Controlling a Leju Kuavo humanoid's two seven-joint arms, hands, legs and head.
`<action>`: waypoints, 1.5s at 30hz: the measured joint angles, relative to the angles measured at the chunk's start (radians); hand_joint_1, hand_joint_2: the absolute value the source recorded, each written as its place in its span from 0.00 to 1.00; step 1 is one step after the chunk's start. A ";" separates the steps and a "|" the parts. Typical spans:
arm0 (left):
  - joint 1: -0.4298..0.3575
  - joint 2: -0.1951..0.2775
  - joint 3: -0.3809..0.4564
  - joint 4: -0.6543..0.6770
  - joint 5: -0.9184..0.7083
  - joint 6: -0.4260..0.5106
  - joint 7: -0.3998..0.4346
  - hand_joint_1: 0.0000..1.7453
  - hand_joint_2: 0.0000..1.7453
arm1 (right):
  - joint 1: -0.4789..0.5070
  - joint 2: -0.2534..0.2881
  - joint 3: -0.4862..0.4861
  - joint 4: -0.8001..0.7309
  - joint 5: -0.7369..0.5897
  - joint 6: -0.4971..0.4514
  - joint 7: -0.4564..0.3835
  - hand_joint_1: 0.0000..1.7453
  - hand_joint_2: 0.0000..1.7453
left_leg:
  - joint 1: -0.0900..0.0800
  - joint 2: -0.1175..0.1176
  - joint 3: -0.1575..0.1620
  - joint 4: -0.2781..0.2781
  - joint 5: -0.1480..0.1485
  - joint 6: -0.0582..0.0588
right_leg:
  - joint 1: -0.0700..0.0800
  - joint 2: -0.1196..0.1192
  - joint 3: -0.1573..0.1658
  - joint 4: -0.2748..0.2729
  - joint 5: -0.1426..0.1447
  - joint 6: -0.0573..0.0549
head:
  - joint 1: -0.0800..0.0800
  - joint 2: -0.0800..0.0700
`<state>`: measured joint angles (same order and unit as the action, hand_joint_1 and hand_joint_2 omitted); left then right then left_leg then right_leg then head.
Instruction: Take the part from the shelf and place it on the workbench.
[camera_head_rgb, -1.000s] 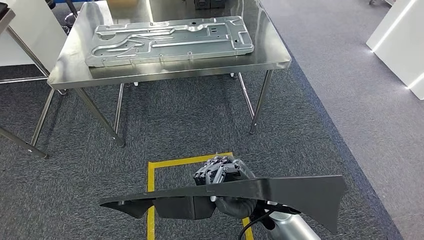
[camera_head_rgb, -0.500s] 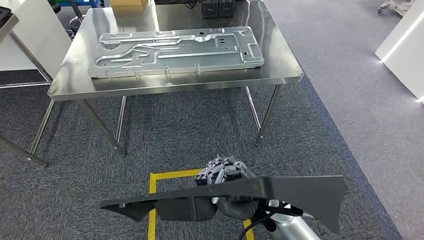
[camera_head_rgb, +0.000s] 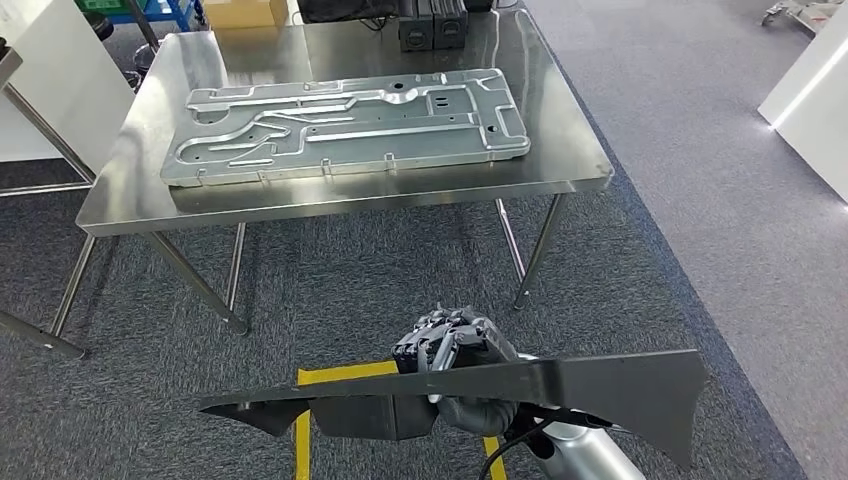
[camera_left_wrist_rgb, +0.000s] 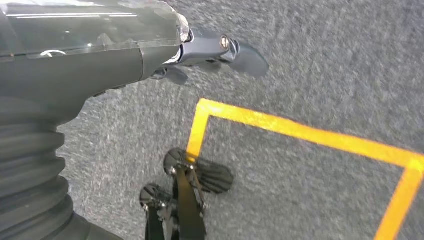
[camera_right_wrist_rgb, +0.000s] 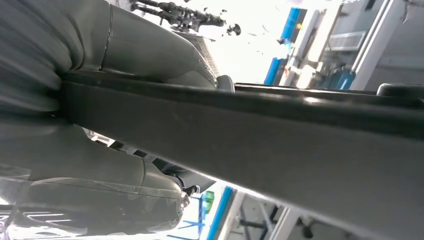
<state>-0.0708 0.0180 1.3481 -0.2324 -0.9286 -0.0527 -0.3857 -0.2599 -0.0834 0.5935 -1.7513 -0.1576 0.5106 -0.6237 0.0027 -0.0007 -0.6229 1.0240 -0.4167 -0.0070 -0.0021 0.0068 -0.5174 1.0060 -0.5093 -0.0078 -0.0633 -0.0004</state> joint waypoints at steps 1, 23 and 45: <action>0.000 0.000 0.000 0.000 0.000 0.000 0.000 0.00 1.00 | 0.000 0.000 0.000 0.000 -0.001 0.000 0.000 0.99 1.00 | -0.002 0.000 0.001 -0.003 -0.003 0.006 | 0.000 0.001 0.000 -0.002 -0.004 0.007 | 0.000 0.000; -0.010 -0.001 0.000 0.000 -0.013 -0.002 -0.003 0.00 1.00 | 0.025 -0.004 -0.003 -0.023 0.009 -0.017 0.000 0.99 1.00 | 0.006 -0.005 -0.027 0.241 -0.195 -0.019 | -0.004 -0.005 -0.058 -0.003 0.056 -0.019 | 0.000 0.000; -0.010 -0.002 0.000 0.000 -0.011 0.011 0.006 0.00 1.00 | 0.069 -0.001 -0.064 -0.131 0.010 -0.031 0.000 0.99 1.00 | -0.007 -0.003 0.114 -0.019 -0.081 0.019 | 0.006 -0.020 -0.098 0.032 0.082 0.005 | 0.000 0.000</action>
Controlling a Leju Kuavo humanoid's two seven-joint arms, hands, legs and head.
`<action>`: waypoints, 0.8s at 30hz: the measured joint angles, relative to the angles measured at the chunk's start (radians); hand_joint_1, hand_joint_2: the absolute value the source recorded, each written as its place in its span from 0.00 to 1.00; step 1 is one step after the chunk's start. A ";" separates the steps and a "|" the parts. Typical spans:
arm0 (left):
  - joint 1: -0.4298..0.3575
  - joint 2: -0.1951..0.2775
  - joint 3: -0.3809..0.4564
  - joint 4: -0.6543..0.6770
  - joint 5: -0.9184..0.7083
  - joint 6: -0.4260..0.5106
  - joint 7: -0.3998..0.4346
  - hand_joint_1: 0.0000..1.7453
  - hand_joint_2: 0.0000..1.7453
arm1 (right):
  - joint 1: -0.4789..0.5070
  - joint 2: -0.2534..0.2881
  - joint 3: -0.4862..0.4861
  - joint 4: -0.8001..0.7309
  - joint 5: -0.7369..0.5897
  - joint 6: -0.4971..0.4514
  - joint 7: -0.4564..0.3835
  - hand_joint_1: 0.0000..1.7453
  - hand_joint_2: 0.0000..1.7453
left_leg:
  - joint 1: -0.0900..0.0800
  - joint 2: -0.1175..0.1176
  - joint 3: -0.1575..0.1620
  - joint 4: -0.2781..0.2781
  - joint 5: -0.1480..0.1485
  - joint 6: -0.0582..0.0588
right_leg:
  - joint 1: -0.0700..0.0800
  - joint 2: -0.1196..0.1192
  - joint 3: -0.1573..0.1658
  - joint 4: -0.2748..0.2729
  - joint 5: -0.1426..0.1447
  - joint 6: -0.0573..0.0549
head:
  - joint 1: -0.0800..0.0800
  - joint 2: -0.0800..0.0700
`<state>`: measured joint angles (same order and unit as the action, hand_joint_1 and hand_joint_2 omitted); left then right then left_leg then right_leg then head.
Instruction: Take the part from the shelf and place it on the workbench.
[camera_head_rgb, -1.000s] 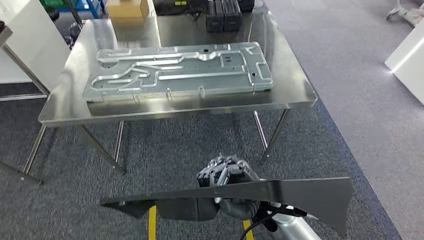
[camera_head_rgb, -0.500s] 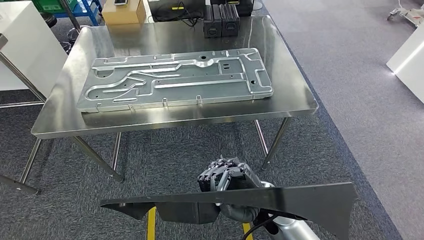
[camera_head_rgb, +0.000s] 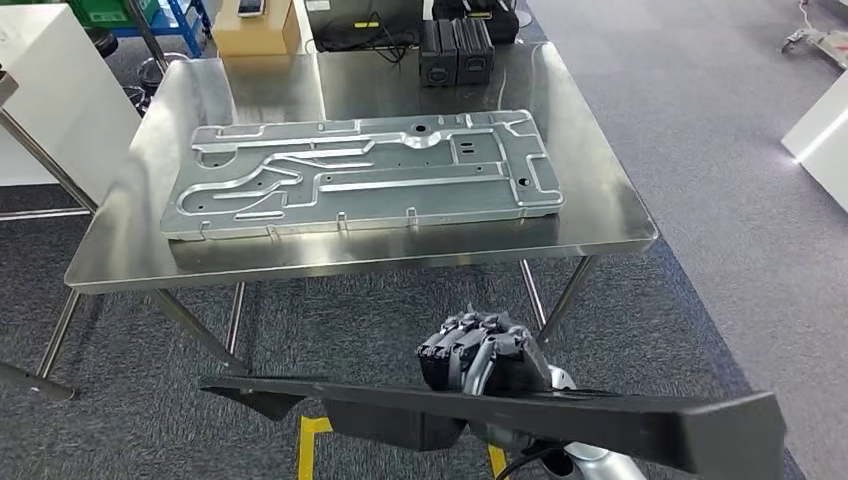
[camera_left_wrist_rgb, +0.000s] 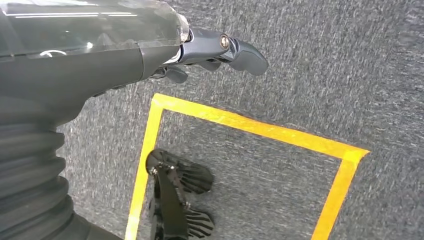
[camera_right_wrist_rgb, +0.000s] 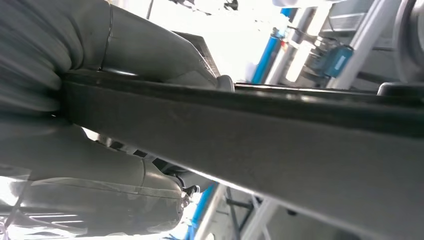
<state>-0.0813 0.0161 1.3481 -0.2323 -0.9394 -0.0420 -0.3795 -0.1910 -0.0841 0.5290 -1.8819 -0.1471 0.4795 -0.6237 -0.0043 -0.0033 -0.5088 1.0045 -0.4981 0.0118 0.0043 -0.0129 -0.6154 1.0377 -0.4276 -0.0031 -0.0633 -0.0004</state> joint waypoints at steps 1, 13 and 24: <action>-0.001 0.000 0.000 0.000 0.002 0.002 0.002 0.00 1.00 | 0.001 0.002 -0.007 -0.009 -0.005 0.004 0.000 0.99 1.00 | -0.001 0.002 0.002 -0.001 -0.006 -0.006 | 0.003 0.000 0.004 -0.009 -0.006 -0.004 | 0.000 0.000; -0.002 0.003 0.000 0.000 -0.003 0.001 0.005 0.00 1.00 | 0.020 0.017 -0.042 -0.057 -0.017 0.015 0.000 0.99 1.00 | 0.018 0.008 -0.131 0.137 0.035 -0.047 | -0.008 0.031 0.095 -0.031 -0.069 -0.022 | 0.000 0.000; -0.010 0.004 -0.008 0.000 -0.030 -0.012 -0.001 0.00 1.00 | 0.010 0.033 -0.042 0.009 0.080 -0.037 0.003 0.99 1.00 | 0.013 0.008 -0.043 -0.007 0.042 0.012 | -0.012 0.023 -0.053 0.248 -0.190 0.020 | 0.000 0.000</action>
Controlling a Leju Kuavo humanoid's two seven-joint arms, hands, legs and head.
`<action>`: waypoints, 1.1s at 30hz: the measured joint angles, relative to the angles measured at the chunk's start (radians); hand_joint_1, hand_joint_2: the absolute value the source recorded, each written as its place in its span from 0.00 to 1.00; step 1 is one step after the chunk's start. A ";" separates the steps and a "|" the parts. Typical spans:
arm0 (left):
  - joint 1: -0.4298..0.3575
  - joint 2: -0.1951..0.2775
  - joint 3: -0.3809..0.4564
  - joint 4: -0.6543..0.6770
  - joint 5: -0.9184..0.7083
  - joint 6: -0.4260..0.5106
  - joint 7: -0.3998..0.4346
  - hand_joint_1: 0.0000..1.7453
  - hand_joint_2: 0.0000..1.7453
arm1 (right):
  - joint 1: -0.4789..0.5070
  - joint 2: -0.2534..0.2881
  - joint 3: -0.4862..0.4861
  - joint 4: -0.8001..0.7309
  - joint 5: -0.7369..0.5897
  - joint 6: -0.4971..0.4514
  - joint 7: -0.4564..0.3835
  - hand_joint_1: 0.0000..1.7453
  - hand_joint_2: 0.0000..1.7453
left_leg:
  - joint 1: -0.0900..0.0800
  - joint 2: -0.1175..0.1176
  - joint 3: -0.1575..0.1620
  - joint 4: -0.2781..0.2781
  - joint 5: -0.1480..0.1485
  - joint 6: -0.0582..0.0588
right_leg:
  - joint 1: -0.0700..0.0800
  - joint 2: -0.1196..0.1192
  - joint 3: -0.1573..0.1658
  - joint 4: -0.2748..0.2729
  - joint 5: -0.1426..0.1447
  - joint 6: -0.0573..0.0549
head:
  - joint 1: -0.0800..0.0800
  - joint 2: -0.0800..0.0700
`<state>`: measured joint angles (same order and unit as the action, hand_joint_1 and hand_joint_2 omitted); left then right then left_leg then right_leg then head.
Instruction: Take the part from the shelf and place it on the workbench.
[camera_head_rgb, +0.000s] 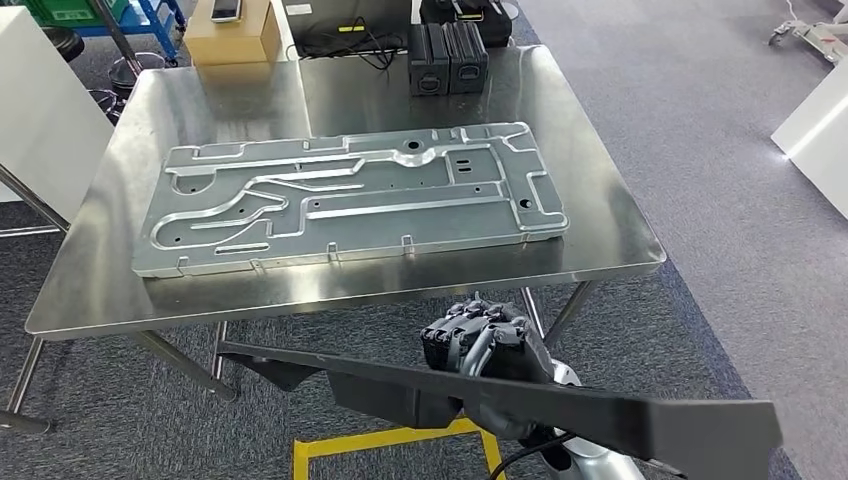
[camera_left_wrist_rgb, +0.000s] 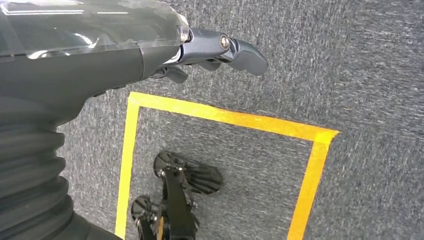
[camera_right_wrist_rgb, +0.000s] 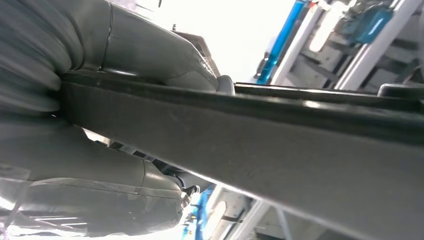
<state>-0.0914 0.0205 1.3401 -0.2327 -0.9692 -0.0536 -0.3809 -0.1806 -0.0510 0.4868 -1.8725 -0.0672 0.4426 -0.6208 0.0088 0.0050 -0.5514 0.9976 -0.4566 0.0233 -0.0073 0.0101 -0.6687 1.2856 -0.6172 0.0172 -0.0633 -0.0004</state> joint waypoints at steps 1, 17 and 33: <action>0.001 -0.001 0.000 0.000 0.002 0.000 0.000 0.00 1.00 | 0.000 0.000 0.001 0.008 0.002 -0.002 0.000 0.99 1.00 | 0.000 0.000 0.008 0.000 -0.006 0.000 | -0.001 -0.001 -0.029 0.027 0.011 0.001 | 0.000 0.000; 0.004 -0.008 0.000 0.000 0.007 -0.003 -0.001 0.00 1.00 | -0.040 0.001 0.007 0.088 0.023 -0.029 -0.001 0.99 1.00 | 0.003 -0.002 -0.122 0.297 -0.144 -0.064 | 0.001 -0.003 0.108 -0.273 0.147 -0.051 | 0.000 0.000; 0.007 -0.021 -0.003 0.000 -0.011 -0.011 -0.043 0.00 1.00 | -0.418 -0.075 -0.206 0.373 0.787 -0.698 0.169 0.99 1.00 | -0.003 -0.003 -0.020 0.001 0.019 0.001 | -0.002 -0.005 -0.043 0.008 0.048 0.003 | 0.000 0.000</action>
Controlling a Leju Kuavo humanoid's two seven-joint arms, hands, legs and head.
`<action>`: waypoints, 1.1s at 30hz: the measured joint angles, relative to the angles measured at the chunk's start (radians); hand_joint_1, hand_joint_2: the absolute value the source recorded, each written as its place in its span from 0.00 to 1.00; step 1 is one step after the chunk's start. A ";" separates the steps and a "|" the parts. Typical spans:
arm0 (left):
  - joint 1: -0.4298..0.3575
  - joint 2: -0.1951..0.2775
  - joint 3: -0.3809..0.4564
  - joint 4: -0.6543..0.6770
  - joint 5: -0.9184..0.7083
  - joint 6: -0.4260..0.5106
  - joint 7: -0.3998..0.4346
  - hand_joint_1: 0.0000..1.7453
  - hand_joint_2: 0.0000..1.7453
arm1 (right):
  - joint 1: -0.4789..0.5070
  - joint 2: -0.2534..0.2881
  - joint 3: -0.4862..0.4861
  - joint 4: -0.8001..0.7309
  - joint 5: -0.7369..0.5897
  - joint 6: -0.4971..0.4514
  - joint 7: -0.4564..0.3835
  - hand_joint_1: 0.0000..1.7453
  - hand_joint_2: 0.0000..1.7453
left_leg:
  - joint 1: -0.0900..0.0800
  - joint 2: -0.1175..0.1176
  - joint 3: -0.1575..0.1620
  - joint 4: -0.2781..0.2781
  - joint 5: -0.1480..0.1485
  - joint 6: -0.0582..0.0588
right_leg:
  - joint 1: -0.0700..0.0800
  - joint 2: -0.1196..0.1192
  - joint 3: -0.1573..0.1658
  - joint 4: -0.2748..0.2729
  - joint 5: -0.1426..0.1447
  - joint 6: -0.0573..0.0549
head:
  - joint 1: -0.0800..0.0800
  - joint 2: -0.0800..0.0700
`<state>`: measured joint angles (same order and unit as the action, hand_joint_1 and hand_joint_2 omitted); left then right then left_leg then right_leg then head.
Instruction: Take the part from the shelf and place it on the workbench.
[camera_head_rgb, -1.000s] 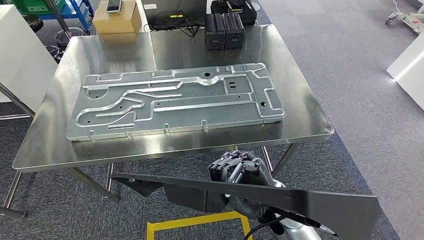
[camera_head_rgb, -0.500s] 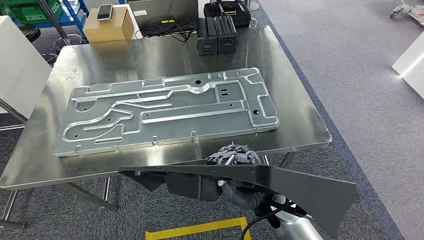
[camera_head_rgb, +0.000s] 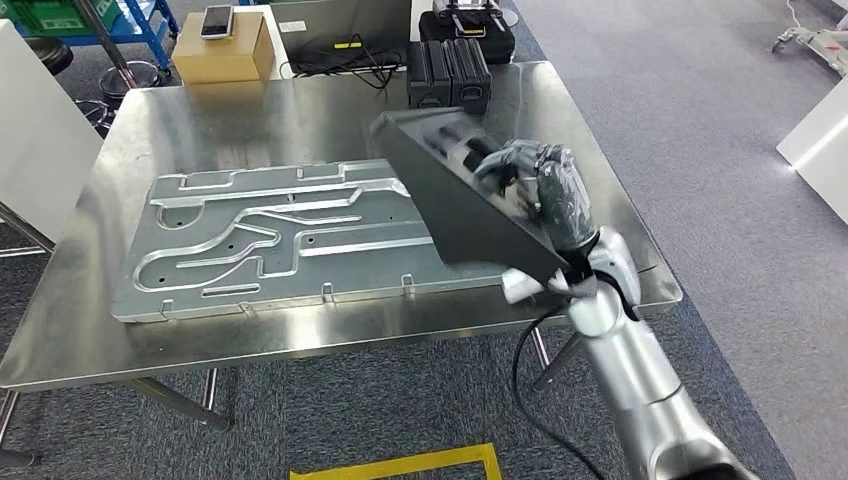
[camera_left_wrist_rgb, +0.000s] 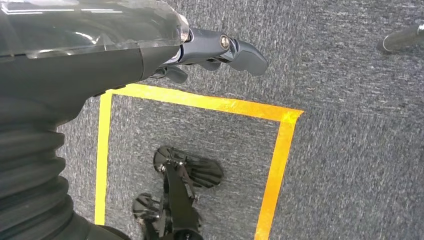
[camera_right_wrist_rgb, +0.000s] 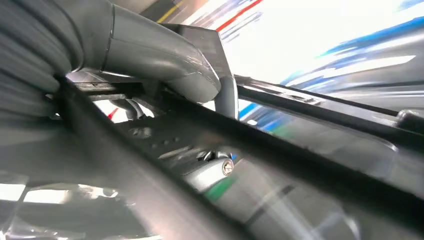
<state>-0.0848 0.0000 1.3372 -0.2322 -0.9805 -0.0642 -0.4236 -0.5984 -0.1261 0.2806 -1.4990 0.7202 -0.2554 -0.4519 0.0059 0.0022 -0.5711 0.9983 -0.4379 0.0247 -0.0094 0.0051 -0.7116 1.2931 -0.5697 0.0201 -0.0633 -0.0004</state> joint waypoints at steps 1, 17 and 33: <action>0.000 0.000 -0.002 0.000 -0.006 -0.002 -0.002 0.00 1.00 | -0.062 -0.013 -0.010 0.077 0.112 -0.050 0.049 0.99 1.00 | 0.000 -0.001 0.004 0.002 -0.003 -0.001 | -0.001 0.000 0.016 -0.055 0.046 -0.001 | 0.000 0.000; -0.011 0.000 -0.020 0.001 -0.018 -0.021 -0.050 0.00 1.00 | -0.498 0.056 0.184 0.944 0.749 0.025 0.245 0.99 1.00 | -0.002 -0.005 -0.126 0.173 -0.012 -0.043 | 0.006 0.001 0.128 -0.280 0.119 -0.048 | 0.000 0.000; -0.034 -0.009 -0.046 0.002 -0.043 -0.012 -0.060 0.00 1.00 | -0.469 0.188 0.243 1.137 0.718 0.007 0.411 0.00 0.00 | -0.004 -0.007 -0.026 0.007 0.016 -0.006 | -0.002 -0.003 0.029 -0.154 0.118 -0.011 | 0.000 0.000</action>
<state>-0.1191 -0.0090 1.2910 -0.2300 -1.0240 -0.0766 -0.4841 -1.0674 0.0617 0.5237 -0.3617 1.4385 -0.2480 -0.0413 0.0024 -0.0046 -0.5971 1.0049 -0.4222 0.0190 -0.0110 0.0025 -0.6823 1.1386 -0.4517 0.0095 -0.0631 -0.0004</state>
